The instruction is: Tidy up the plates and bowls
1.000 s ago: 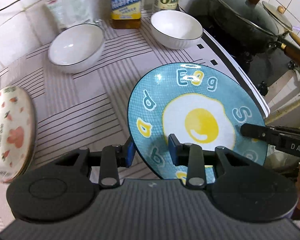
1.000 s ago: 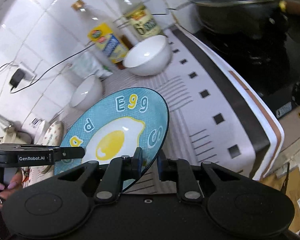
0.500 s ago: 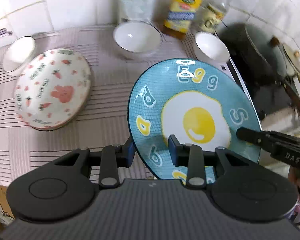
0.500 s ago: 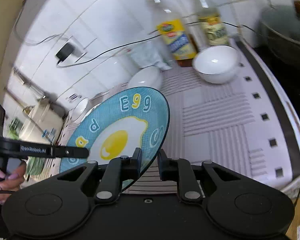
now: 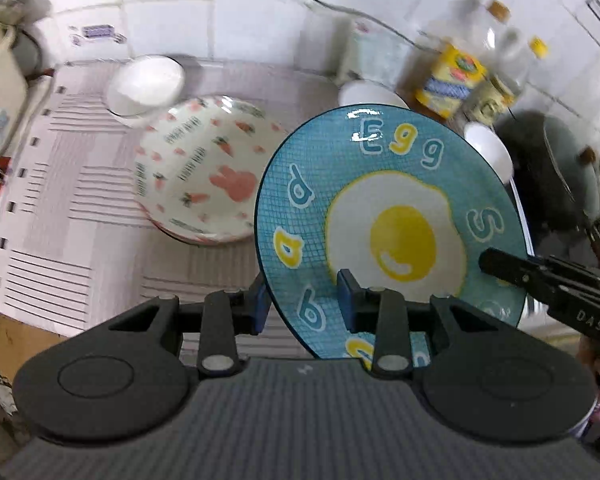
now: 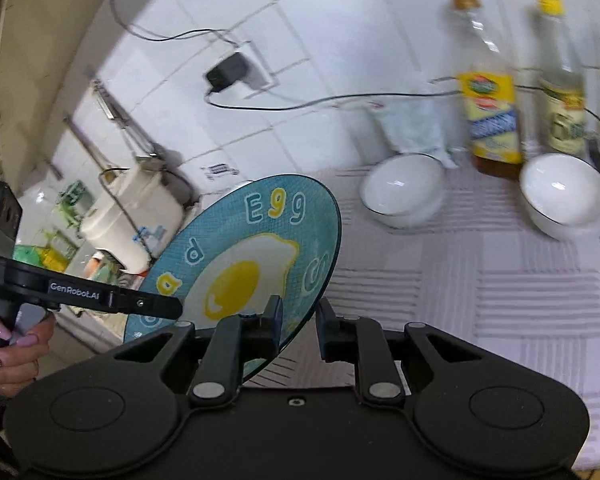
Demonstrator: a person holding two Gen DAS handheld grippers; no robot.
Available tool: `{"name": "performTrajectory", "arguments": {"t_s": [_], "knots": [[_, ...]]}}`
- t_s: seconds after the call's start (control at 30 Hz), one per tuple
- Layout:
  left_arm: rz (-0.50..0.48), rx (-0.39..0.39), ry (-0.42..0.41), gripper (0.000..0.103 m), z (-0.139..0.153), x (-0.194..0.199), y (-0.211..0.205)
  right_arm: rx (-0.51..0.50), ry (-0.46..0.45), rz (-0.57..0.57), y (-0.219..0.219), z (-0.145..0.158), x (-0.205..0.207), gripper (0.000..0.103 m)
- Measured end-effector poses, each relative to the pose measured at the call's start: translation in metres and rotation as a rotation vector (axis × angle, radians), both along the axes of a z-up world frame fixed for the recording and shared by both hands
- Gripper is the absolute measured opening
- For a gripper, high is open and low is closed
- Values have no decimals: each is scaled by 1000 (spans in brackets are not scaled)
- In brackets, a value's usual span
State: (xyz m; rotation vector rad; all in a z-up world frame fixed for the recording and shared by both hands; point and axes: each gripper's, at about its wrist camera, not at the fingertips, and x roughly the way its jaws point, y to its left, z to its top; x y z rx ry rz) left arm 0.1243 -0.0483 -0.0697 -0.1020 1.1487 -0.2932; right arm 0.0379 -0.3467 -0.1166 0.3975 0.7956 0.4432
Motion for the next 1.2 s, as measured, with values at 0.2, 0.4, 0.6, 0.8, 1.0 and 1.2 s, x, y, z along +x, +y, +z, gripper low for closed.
{"name": "performTrajectory", "arguments": {"t_s": [0.2,0.4,0.6,0.8,1.0,1.2], "knots": [[56,-6,-16,32,12,8,28,45,-20,43,19,10,23,23],[94,-35,10,34,9,26,57,45,-40,70,42,17,47,23],[124,-59,72,34,-14,56,88,26,-6,82,70,6,79,23],[83,-57,166,34,-41,90,107,-19,90,68,94,-10,108,23],[37,-38,212,32,-62,120,117,-71,171,40,113,-26,123,23],[-1,-44,261,33,-91,146,122,-113,220,-15,129,-44,139,23]]}}
